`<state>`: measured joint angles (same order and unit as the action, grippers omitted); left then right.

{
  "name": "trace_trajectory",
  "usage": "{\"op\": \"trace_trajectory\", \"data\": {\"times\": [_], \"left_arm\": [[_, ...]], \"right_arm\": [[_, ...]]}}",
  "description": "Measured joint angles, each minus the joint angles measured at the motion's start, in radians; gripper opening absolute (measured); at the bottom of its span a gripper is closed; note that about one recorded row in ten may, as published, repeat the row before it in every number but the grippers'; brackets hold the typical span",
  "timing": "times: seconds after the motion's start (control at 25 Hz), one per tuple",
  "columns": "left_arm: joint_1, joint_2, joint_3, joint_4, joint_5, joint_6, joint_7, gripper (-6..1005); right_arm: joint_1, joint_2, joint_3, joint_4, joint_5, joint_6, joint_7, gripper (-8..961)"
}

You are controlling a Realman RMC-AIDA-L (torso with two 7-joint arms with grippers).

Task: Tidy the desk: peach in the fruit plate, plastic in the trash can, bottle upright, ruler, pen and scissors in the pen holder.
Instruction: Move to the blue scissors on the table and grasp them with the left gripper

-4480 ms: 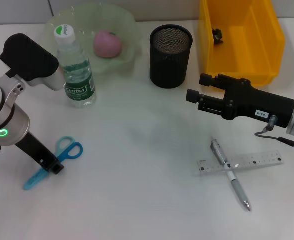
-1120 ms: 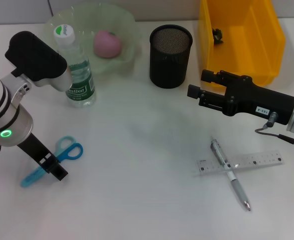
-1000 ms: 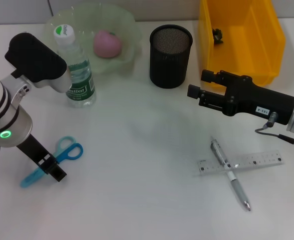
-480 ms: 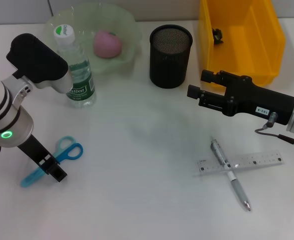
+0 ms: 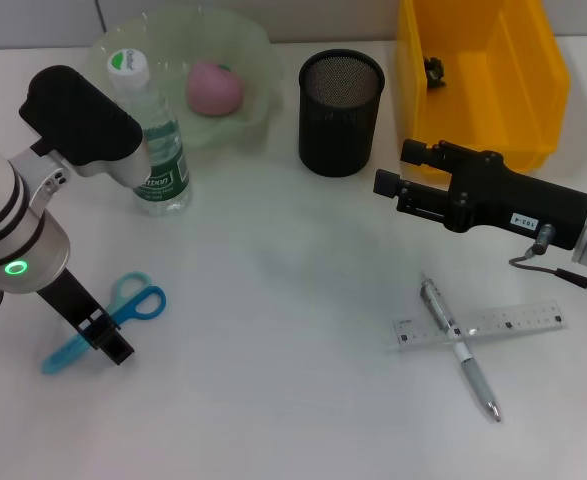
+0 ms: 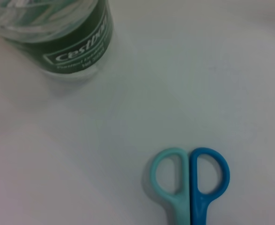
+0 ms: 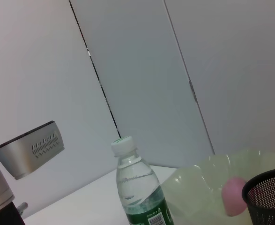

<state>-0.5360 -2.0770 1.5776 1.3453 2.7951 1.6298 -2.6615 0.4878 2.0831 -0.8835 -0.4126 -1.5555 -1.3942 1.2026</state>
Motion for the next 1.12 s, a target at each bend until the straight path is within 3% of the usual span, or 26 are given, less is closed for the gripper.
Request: {"op": "trace_trajectory", "data": {"times": [0.88, 1.12], "left_arm": [[-0.012, -0.002, 0.009, -0.026, 0.007, -0.004, 0.000, 790], [-0.014, -0.002, 0.008, -0.026, 0.009, -0.005, 0.000, 735]], "right_arm": [[0.000, 0.000, -0.001, 0.000, 0.000, 0.000, 0.000, 719], [0.000, 0.000, 0.000, 0.000, 0.000, 0.001, 0.000, 719]]}}
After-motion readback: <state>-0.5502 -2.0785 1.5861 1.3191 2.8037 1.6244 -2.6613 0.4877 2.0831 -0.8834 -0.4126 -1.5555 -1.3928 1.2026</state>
